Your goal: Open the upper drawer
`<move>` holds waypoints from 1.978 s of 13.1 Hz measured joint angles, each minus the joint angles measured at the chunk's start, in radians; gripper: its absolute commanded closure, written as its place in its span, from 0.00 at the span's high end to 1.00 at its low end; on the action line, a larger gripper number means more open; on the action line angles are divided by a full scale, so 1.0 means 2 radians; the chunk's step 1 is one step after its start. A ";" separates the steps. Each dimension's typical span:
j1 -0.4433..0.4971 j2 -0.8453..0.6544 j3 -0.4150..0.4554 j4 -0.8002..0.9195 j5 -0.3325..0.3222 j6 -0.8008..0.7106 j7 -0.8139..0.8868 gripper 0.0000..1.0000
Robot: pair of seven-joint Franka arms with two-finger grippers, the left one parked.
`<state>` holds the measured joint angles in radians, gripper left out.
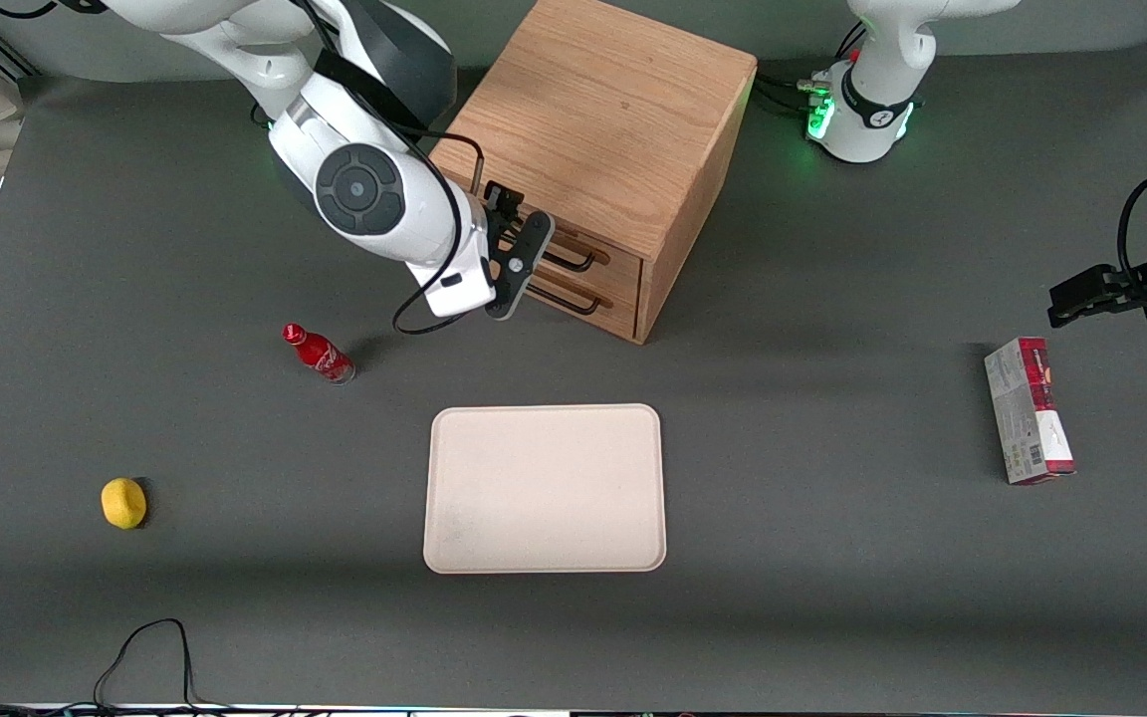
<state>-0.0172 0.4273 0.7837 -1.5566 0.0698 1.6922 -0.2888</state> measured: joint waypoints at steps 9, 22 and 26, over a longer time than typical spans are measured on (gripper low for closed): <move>0.004 0.029 0.003 -0.028 -0.002 0.044 -0.011 1.00; -0.002 0.053 -0.005 -0.029 -0.080 0.080 -0.033 1.00; -0.004 0.072 -0.027 0.009 -0.109 0.082 -0.044 1.00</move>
<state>-0.0250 0.5711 0.7301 -1.5383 -0.1483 1.8552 -0.3761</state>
